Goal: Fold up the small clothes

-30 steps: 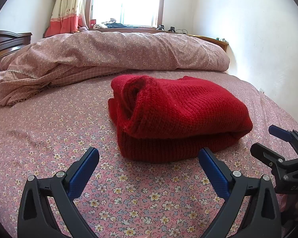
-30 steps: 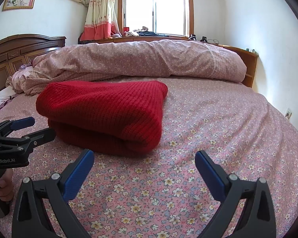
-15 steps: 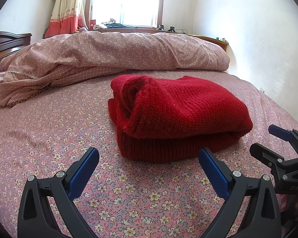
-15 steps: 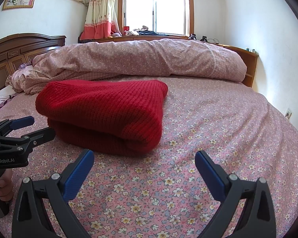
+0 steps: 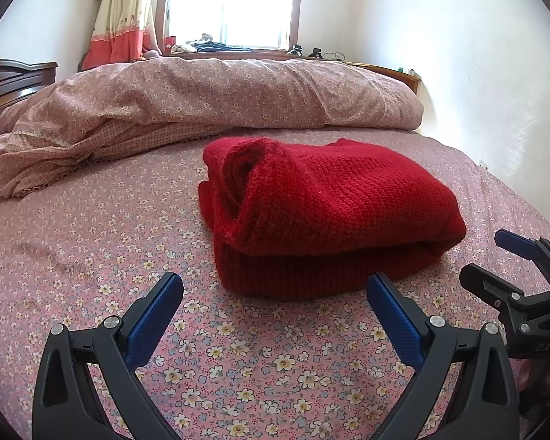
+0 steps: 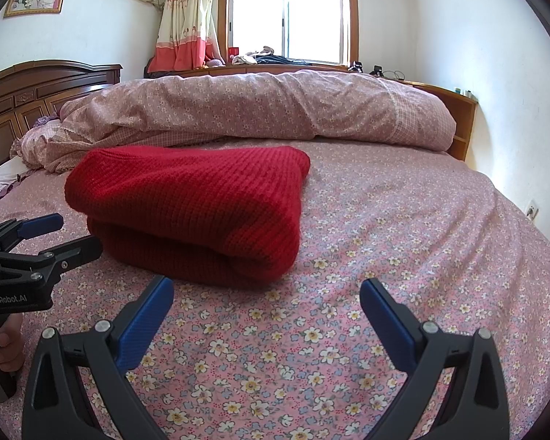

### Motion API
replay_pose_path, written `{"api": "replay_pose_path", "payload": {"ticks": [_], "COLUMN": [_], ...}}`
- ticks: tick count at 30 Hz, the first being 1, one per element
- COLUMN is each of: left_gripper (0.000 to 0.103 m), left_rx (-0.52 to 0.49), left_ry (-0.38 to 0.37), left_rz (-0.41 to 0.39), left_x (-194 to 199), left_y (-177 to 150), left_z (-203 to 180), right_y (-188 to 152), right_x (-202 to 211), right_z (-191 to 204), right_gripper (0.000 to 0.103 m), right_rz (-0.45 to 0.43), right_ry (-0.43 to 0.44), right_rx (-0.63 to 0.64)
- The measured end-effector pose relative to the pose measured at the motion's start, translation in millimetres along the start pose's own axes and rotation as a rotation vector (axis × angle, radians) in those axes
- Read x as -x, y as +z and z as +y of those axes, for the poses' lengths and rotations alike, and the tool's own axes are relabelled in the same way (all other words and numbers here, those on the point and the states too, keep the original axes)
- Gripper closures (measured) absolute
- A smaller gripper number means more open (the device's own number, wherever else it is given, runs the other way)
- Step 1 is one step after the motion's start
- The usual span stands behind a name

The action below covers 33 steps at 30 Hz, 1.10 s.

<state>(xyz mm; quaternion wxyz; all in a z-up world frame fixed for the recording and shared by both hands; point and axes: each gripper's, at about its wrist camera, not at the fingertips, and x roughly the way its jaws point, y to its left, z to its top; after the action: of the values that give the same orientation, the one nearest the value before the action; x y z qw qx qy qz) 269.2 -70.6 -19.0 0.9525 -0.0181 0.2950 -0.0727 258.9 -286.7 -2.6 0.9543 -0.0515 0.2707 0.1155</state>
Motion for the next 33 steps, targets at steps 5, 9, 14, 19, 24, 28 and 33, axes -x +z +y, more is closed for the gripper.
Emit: {"api": "replay_pose_path", "payload": {"ticks": [5,9,14,19,24,28,33], "left_gripper": [0.006,0.006,0.006,0.006,0.006,0.006,0.006], "left_rx": [0.001,0.001,0.001,0.001,0.002,0.003,0.003], "left_ry": [0.0,-0.001,0.0,0.0,0.0,0.0,-0.002], "left_rz": [0.0,0.0,0.001,0.001,0.002,0.005,0.007], "left_x": [0.2,0.2,0.3,0.1,0.1,-0.4,-1.1], "left_y": [0.0,0.0,-0.1,0.1,0.1,0.1,0.2], "left_z": [0.4,0.0,0.0,-0.1,0.4,2.1,3.6], "right_y": [-0.1,-0.1,0.0,0.0,-0.4,-0.2,-3.5], "right_x": [0.3,0.7,0.2,0.4,0.4,0.3,1.7], "right_z": [0.0,0.0,-0.2,-0.1,-0.1,0.0,-0.8], "right_gripper": [0.0,0.0,0.0,0.0,0.0,0.0,0.0], "right_rz": [0.001,0.001,0.001,0.002,0.003,0.004,0.006], "right_ry": [0.0,0.0,0.001,0.001,0.001,0.001,0.002], "right_rx": [0.0,0.001,0.001,0.002,0.002,0.002,0.003]}}
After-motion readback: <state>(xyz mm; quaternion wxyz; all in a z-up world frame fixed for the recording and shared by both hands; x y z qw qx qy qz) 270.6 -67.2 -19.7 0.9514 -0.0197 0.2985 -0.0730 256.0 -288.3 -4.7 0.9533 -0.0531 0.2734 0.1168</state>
